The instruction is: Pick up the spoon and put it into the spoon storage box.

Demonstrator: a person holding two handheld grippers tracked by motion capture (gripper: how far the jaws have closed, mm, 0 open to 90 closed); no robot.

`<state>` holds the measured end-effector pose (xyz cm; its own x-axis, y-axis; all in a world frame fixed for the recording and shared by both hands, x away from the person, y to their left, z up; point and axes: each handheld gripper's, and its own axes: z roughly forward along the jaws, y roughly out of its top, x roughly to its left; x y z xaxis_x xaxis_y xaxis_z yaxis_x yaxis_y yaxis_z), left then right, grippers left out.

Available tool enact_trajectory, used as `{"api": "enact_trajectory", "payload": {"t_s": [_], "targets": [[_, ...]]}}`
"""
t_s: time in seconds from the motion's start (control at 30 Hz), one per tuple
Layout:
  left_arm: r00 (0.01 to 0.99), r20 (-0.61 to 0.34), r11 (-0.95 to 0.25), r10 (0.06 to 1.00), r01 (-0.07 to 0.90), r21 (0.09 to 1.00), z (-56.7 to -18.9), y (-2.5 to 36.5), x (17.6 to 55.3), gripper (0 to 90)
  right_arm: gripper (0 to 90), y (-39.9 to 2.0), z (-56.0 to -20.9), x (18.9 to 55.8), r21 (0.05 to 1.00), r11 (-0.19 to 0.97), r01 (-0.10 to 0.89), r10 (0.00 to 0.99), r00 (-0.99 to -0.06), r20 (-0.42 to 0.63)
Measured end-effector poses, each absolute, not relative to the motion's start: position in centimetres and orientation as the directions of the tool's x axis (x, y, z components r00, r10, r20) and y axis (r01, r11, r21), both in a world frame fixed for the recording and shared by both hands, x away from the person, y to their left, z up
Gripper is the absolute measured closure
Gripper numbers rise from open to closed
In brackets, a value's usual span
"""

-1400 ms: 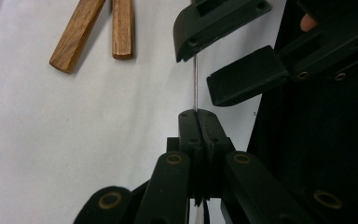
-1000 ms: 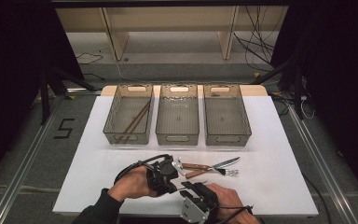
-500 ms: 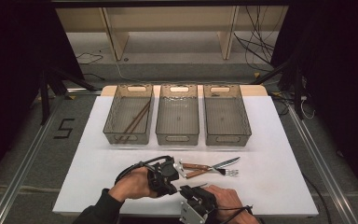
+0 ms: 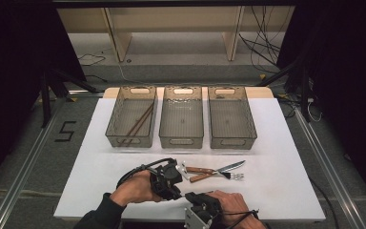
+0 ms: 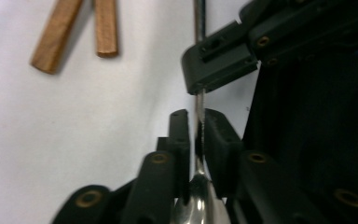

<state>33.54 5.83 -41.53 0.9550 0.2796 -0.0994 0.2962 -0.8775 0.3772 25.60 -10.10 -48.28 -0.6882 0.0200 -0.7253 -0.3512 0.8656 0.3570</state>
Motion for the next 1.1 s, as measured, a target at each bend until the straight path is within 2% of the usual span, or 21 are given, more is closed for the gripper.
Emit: {"api": "enact_trajectory", "payload": {"t_s": [0.27,0.33,0.37,0.5,0.63,0.87,1.1], "targets": [[0.929,-0.101,-0.807,0.356,0.36,0.468,-39.5,7.8,33.8,52.0,89.9,-10.2,-48.2,25.6,0.372,0.866,-0.334,0.044,-0.689,-0.724],[0.915,-0.09,-0.781,0.392,0.384,0.492,-39.0,8.5,33.9,47.3,89.9,-10.5,-47.9,25.8,0.342,0.872,-0.351,0.012,-0.682,-0.731],[0.909,-0.086,-0.77,0.408,0.393,0.502,-38.7,8.9,34.0,45.4,89.9,-10.5,-47.9,25.8,0.37,0.868,-0.33,0.045,-0.692,-0.721],[0.87,-0.091,-0.694,0.485,0.446,0.564,-38.0,10.7,34.5,39.5,90.0,-10.9,-47.3,26.1,0.36,0.871,-0.334,0.038,-0.686,-0.726],[0.839,-0.099,-0.618,0.534,0.468,0.632,-37.4,12.4,34.7,32.8,89.9,-11.5,-46.4,26.6,0.391,0.866,-0.31,0.074,-0.696,-0.715],[0.747,-0.081,-0.456,0.66,0.484,0.747,-36.6,15.7,34.9,26.3,89.9,-13.1,-44.5,28.1,0.562,0.812,-0.154,0.263,-0.764,-0.589],[0.702,-0.059,-0.384,0.71,0.456,0.803,-38.1,17.5,34.0,21.8,89.9,-15.6,-41.4,31.4,0.744,0.665,0.061,0.447,-0.831,-0.331]]}}
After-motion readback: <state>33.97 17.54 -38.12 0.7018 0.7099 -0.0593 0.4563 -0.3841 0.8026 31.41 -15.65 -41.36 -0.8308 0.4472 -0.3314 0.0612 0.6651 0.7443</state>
